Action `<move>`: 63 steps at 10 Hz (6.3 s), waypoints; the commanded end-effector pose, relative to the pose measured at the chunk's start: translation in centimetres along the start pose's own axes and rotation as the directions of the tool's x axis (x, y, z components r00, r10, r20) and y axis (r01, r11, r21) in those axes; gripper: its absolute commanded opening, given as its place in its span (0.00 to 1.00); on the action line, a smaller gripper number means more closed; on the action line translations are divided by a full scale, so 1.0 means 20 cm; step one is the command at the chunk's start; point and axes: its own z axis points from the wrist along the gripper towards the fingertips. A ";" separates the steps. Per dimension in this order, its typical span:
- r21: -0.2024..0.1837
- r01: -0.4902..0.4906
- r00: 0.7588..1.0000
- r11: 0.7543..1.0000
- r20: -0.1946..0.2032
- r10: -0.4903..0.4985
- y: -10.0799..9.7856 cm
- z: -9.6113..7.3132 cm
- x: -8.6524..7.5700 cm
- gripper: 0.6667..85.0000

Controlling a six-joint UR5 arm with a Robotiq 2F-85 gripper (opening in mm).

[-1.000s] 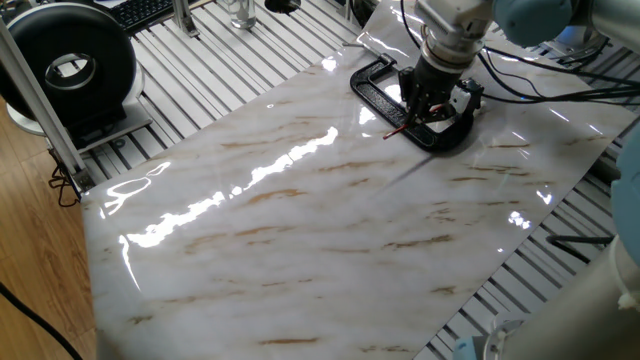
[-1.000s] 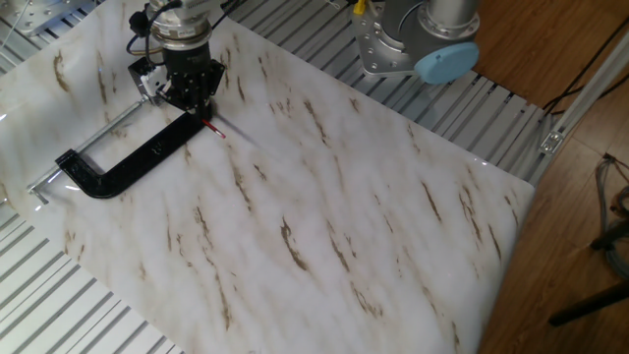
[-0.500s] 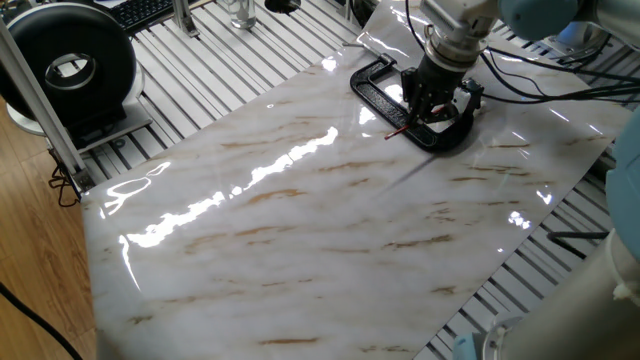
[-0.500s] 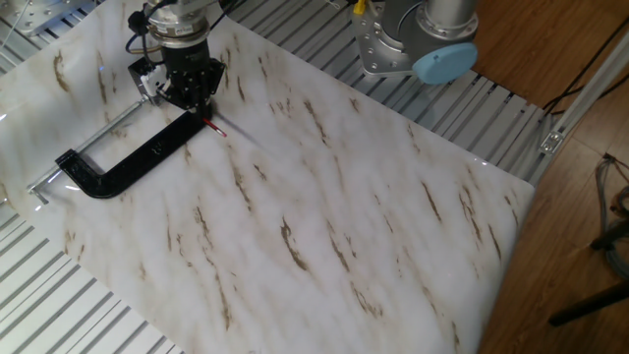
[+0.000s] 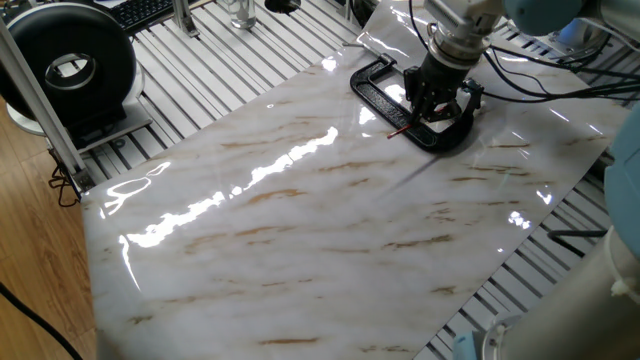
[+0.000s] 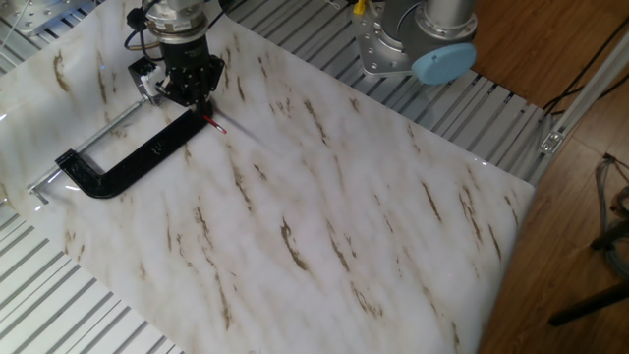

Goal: Insert the pencil into the pencil sharpener

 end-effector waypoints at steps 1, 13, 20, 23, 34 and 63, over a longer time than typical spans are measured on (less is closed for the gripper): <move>0.006 0.002 1.000 1.000 0.013 -0.002 -0.01 -0.02 0.01 0.00; 0.003 0.018 0.999 1.000 0.039 -0.018 -0.01 -0.04 0.03 0.00; 0.004 0.024 0.998 1.000 0.059 -0.024 0.00 -0.03 0.05 0.00; -0.005 0.029 0.998 1.000 0.048 -0.029 0.02 -0.04 0.09 0.00; 0.005 0.011 0.999 1.000 0.046 -0.011 0.03 -0.01 0.19 0.00; 0.042 -0.011 0.997 0.999 -0.078 0.014 -0.02 -0.01 0.35 0.31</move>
